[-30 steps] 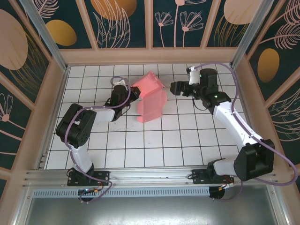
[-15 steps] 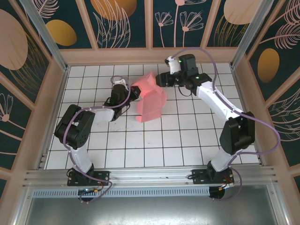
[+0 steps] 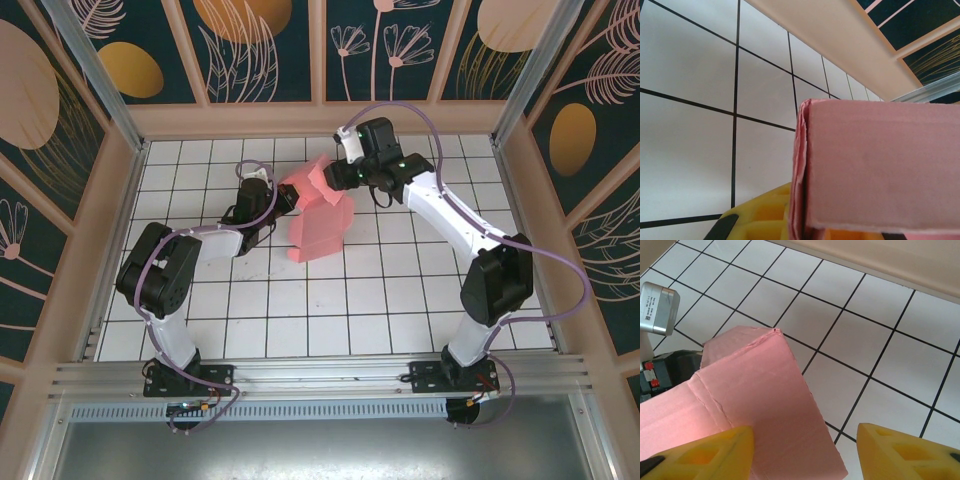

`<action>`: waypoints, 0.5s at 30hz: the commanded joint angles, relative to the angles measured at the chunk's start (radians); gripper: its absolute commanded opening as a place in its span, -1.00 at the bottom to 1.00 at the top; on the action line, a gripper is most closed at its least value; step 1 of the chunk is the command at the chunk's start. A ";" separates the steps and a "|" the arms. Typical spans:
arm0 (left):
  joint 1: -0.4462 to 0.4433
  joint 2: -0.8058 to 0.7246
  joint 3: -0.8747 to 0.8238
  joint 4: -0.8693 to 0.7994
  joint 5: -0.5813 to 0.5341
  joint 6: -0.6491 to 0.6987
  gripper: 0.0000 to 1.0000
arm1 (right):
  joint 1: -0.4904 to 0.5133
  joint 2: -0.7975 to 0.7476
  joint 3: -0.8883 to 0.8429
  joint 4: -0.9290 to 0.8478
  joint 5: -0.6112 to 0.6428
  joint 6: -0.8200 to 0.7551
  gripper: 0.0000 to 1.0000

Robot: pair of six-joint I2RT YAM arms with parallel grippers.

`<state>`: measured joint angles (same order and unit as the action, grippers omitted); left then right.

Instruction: Fold the paper box

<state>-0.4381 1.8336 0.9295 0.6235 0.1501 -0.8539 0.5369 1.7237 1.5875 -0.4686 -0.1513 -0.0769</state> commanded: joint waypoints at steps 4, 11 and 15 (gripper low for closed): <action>0.001 -0.002 0.036 0.033 0.039 -0.009 -1.00 | -0.008 -0.017 -0.006 -0.030 -0.154 -0.017 0.21; 0.006 0.003 0.038 0.026 0.052 -0.015 -1.00 | -0.078 -0.082 -0.079 0.070 -0.401 0.043 0.20; 0.006 0.006 0.038 0.022 0.057 -0.017 -1.00 | -0.098 -0.098 -0.098 0.088 -0.422 0.055 0.19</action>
<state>-0.4374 1.8336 0.9348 0.6243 0.1841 -0.8585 0.4450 1.6783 1.5028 -0.4332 -0.4934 -0.0425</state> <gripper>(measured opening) 0.052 0.598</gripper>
